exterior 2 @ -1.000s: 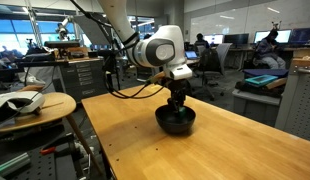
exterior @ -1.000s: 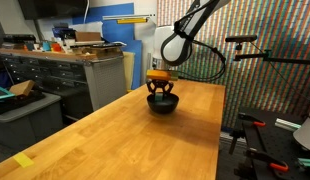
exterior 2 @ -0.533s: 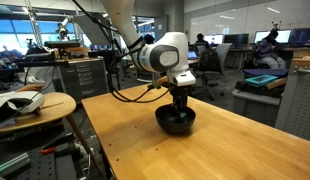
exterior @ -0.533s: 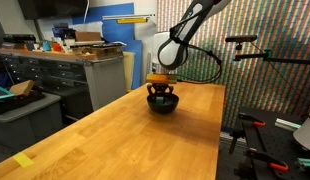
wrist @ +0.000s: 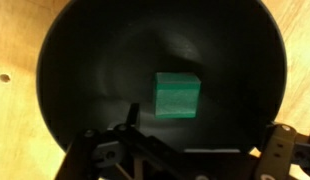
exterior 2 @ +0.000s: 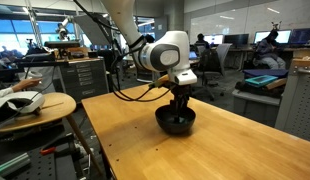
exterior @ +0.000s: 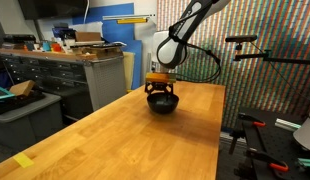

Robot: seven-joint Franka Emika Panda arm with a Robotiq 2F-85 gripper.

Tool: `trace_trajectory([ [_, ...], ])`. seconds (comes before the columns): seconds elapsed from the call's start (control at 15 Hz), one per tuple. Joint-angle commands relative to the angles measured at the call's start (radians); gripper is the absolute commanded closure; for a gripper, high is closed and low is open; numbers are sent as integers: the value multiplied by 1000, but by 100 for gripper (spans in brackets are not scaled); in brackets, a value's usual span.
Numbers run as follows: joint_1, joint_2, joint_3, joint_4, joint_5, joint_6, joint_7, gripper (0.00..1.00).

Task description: Put the block in the bowl

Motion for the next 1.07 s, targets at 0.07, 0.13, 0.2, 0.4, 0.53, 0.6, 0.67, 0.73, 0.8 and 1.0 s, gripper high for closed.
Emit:
trace_trajectory([
  [0.07, -11, -94, 8, -61, 43, 18, -77, 0],
  [0.13, -7, -114, 5, -75, 39, 22, -85, 0],
  [0.2, -3, -139, 4, -91, 32, 20, -99, 1],
  [0.4, 8, -213, 1, -142, 4, 4, -162, 0],
  [0.53, 16, -265, 1, -180, -26, -21, -229, 0],
  [0.6, 21, -288, 0, -198, -45, -32, -259, 0],
  [0.67, 28, -313, -3, -216, -67, -42, -283, 0],
  [0.73, 30, -340, -1, -234, -90, -62, -317, 0],
  [0.8, 32, -363, 1, -249, -113, -74, -340, 0],
  [1.0, 37, -441, 11, -297, -172, -99, -388, 0],
])
